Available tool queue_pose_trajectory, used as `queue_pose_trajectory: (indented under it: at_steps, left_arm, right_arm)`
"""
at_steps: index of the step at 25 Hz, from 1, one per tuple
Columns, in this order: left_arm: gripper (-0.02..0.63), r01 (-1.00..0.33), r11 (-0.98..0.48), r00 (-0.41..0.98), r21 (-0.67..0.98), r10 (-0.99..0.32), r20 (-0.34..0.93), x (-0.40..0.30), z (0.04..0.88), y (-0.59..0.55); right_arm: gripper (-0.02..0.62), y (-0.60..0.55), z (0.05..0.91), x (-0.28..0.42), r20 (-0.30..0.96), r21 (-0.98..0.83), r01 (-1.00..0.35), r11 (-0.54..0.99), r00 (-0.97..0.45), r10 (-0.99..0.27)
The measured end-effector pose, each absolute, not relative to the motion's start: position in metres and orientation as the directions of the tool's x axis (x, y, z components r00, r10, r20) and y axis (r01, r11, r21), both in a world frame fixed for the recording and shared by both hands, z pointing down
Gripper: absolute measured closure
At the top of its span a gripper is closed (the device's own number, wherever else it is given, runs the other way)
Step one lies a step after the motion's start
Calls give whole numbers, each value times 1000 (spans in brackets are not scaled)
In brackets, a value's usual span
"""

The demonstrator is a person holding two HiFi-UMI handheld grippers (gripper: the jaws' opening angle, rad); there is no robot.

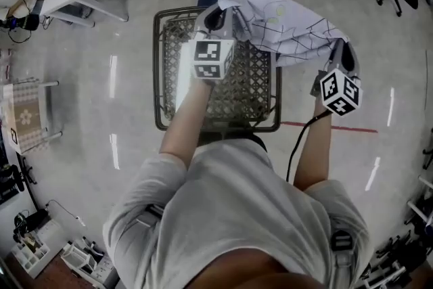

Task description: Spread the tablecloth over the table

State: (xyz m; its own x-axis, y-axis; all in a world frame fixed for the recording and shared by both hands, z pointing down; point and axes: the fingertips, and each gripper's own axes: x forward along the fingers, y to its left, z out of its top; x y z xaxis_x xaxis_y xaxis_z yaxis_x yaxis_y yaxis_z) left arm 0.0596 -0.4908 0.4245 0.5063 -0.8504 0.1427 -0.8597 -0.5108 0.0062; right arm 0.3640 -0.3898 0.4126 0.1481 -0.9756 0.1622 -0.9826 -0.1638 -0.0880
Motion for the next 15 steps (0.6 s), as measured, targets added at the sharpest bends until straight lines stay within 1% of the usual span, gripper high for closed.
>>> queue_pose_trajectory:
  at_steps: [1,3,9,12,14,15]
  left_arm:
    - [583,-852,-524,519,10,-841,151,71,429,-488]
    - [583,-846,-534,527,6,-833,169,74,439,-493]
    - [583,-874,-484,470,-35,-862,190,25,431,-532]
    - [583,-911,-410,411,38,-898,159,-40,407,-559]
    - [583,-937,-339,345,85,-935,80,-103,361,-583]
    - [583,-951,-298,301,85,-953,22,-141,329,-589]
  right_arm:
    - [588,-387,413,365,165,-67,-984,-163,150,-975]
    - [588,-395,417,343,175,-24,-991,-135,129,-976]
    - [588,-436,417,243,194,48,-999,21,-11,-981]
    - [588,-462,402,188,159,63,-991,117,-106,-981]
    - [588,-490,377,145,104,78,-978,191,-182,-978]
    - [588,-502,360,121,69,85,-970,228,-222,-973]
